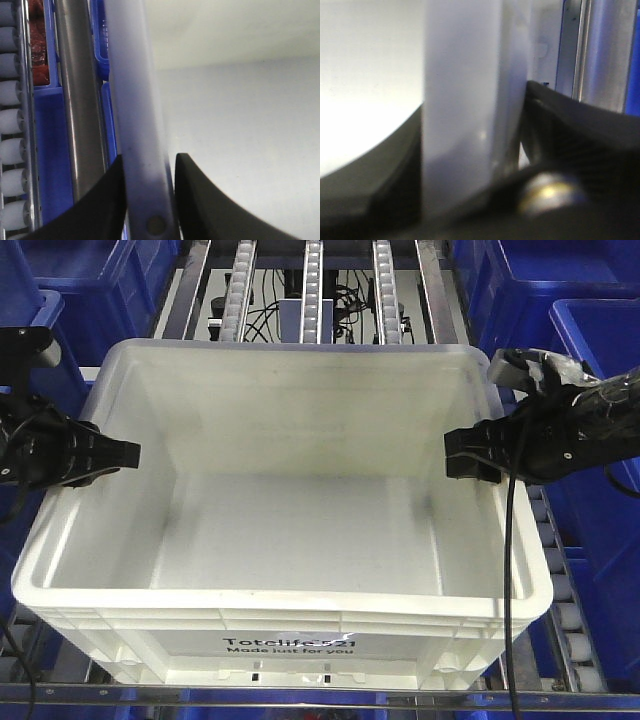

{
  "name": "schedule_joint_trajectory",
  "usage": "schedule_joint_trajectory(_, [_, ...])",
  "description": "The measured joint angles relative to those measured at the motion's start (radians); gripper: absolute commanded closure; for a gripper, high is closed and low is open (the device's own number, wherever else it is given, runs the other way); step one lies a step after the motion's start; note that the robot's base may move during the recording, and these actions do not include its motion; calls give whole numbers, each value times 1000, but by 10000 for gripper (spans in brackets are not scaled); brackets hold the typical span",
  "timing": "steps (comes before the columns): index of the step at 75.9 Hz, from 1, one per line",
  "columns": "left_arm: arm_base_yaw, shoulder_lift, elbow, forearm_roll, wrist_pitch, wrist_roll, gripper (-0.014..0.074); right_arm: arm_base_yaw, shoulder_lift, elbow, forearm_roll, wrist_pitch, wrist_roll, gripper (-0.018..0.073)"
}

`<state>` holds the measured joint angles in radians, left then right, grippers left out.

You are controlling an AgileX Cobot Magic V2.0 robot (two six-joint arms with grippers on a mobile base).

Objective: Move bin from left to right shelf

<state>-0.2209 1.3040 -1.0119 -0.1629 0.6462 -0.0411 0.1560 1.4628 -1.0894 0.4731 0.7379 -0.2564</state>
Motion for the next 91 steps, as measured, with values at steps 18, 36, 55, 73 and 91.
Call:
schedule_joint_trajectory(18, [0,7,0,-3,-31,-4,604,0,0,0,0,-3,4,568])
schedule_joint_trajectory(36, [0,7,0,-4,-35,-4,603,0,0,0,0,-6,4,568])
schedule_joint_trajectory(55, [1,7,0,-19,-35,-1,603,0,-7,1,-10,-6,4,568])
schedule_joint_trajectory(73, [1,7,0,-27,-35,-1,603,-1,-8,-19,-24,20,6,568])
schedule_joint_trajectory(91, [1,-6,0,-31,-43,-1,603,-1,-8,-47,-29,31,7,566])
